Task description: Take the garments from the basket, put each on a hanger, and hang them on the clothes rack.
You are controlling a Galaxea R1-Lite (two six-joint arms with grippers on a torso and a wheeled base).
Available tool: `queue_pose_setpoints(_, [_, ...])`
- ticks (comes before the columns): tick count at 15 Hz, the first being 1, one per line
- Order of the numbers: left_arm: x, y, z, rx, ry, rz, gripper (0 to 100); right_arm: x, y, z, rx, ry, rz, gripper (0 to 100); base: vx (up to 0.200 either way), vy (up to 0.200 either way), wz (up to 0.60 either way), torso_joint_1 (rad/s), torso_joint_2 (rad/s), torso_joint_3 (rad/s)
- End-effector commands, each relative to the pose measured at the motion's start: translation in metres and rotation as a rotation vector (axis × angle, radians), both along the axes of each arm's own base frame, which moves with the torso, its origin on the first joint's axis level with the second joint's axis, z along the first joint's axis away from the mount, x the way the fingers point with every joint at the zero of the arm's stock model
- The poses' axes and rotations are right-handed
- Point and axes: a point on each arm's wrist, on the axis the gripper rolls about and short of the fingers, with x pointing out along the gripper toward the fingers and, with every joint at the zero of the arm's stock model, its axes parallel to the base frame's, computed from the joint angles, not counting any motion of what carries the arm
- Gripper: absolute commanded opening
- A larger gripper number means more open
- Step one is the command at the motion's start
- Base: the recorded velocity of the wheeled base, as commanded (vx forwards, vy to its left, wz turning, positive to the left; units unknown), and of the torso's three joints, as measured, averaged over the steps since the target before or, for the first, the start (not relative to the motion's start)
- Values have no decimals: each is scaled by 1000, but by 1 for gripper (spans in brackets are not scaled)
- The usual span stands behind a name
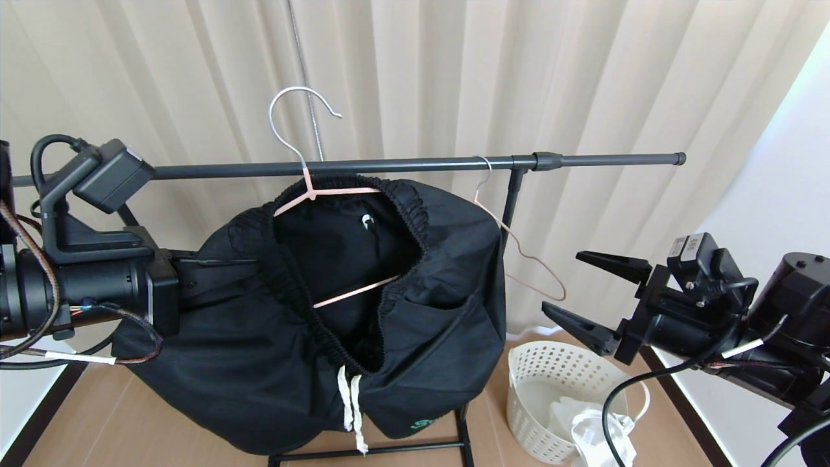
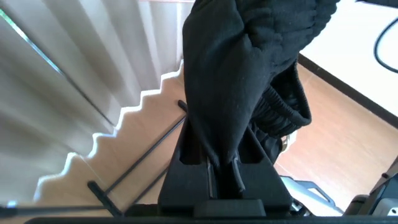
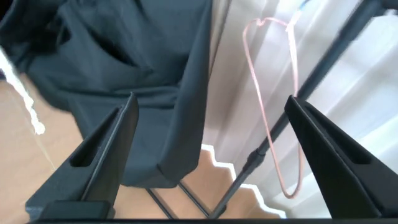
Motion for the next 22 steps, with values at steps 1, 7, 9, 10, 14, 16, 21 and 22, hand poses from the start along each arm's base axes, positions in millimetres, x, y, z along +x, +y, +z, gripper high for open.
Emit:
queue_pose_setpoints(1, [-2,4,-1,-6,11,33,0,-4,8,12,33,-27,8,100,0,0,0,0,0,0])
queue_pose_setpoints(7, [-6,12,-14,-9,83,181,0,6,13,23,83,3,-66,100,0,0,0,0,0,0])
queue_pose_setpoints(9, [-5,11,-17,2,99,203,0,8,15,23,83,3,-91,100,0,0,0,0,0,0])
queue_pose_setpoints(10, [-1,10,-21,16,116,217,0,8,14,23,83,3,-95,100,0,0,0,0,0,0])
queue_pose_setpoints(14, [21,-1,-34,79,165,276,0,10,15,23,83,3,-95,100,0,0,0,0,0,0])
queue_pose_setpoints(16, [40,-11,-36,71,190,291,0,10,15,23,83,3,-99,100,0,0,0,0,0,0])
queue_pose_setpoints(21, [91,-33,-41,62,224,392,0,11,14,25,86,-4,-103,100,0,0,0,0,0,0])
queue_pose_setpoints(22, [99,-38,-42,56,226,392,0,11,14,25,85,-3,-103,100,0,0,0,0,0,0])
